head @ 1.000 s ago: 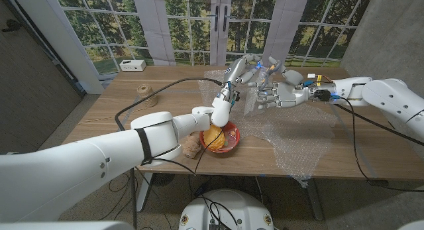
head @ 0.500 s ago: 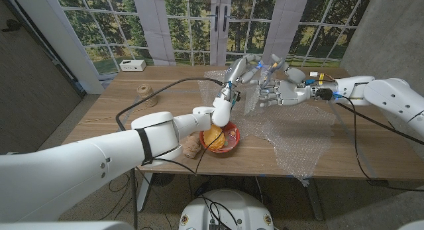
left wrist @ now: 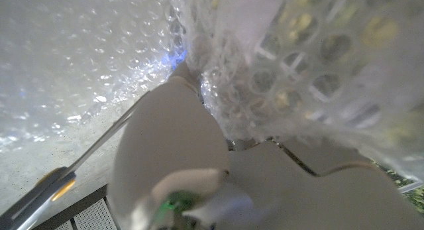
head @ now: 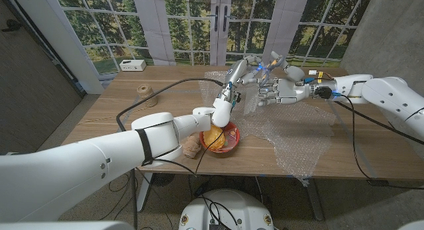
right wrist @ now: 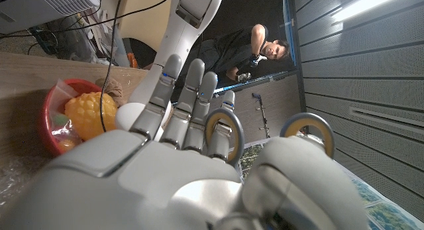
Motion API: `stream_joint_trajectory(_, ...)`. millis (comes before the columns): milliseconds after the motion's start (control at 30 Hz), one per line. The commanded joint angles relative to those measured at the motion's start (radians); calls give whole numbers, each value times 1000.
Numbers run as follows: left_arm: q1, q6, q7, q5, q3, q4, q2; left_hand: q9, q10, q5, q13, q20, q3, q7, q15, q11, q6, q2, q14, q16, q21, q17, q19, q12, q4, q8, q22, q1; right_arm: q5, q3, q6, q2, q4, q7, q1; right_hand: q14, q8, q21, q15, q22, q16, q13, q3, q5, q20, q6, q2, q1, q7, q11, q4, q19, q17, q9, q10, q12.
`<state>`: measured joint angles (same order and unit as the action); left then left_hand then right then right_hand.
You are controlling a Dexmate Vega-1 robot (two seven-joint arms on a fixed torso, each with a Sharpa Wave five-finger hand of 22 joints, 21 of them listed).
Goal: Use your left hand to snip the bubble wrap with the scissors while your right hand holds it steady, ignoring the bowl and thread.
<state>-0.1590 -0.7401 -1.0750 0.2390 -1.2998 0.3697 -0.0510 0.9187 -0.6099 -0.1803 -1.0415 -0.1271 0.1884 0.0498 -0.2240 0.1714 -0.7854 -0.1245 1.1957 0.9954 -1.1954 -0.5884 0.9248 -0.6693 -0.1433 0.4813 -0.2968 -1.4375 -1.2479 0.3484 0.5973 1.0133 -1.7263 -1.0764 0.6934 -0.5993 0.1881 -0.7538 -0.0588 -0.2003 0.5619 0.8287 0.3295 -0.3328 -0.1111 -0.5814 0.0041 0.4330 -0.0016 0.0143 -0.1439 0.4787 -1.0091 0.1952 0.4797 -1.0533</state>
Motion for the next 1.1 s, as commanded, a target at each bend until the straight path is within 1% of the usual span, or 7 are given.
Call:
stream_joint_trajectory(33,0,6,-3,-2,0,0,5,1,2,-1,-3,-88,-5,3,-1,0,7,-1,-7,6,-6,-1,-8,-3,1,10,-2,-7,-3,16,19,1,-11,0,-5,7,-4,4,-20,0,-4,1,6,3,-6,103,-3,-13,99,-1,-2,0,1,2,-12,7)
stream_joint_trajectory(67,0,5,-4,-3,1,0,5,2,0,-1,-3,-88,-5,3,-1,4,7,-1,-7,8,-6,-2,-8,-4,2,11,-2,-7,-5,14,20,2,-12,3,-3,8,-5,4,-20,0,-5,0,6,3,-6,105,-4,-14,101,0,-2,1,1,2,-12,8)
stream_joint_trajectory(167,2,6,-8,-2,1,0,7,-2,1,-1,-5,-88,-6,2,-1,2,7,-2,-6,10,-7,-2,-9,-5,2,10,-1,-8,-9,11,23,7,-17,10,5,10,-7,5,-17,0,-6,1,6,2,-6,113,-5,-17,103,6,-2,1,2,2,-15,8)
stream_joint_trajectory(400,6,0,-42,9,-1,1,14,-3,-2,-1,-1,-88,-8,1,-1,1,6,-2,-8,11,-8,-1,-9,-3,2,12,0,-9,-18,2,27,20,-25,28,22,16,-12,7,-15,0,-10,5,4,2,-6,135,-4,-21,117,7,-2,2,5,2,-24,8)
stream_joint_trajectory(567,-3,-5,-42,45,41,3,15,-5,-1,-1,-1,-89,-9,1,-1,0,8,-3,-9,12,-9,1,-9,-3,1,12,2,-10,-22,3,32,22,-28,32,30,18,-14,9,-14,0,-11,5,3,1,-6,154,-5,-24,126,11,-1,4,5,1,-36,12)
stream_joint_trajectory(700,-7,-7,-42,58,55,3,14,-8,-2,-1,0,-88,-10,-1,-1,0,9,-3,-9,14,-10,1,-9,-3,1,12,3,-11,-24,7,37,20,-27,30,29,21,-13,9,-11,0,-12,6,2,0,-5,161,-4,-26,131,15,-1,5,6,1,-38,12)
stream_joint_trajectory(1100,-2,7,-23,4,24,0,7,-7,1,-1,-5,-88,-13,1,-1,1,13,-5,-13,15,-11,5,-9,-4,2,16,7,-12,-12,9,31,27,-33,23,29,21,-9,13,-8,0,-12,1,1,0,-7,167,-3,-36,132,12,-3,5,8,0,-38,15)
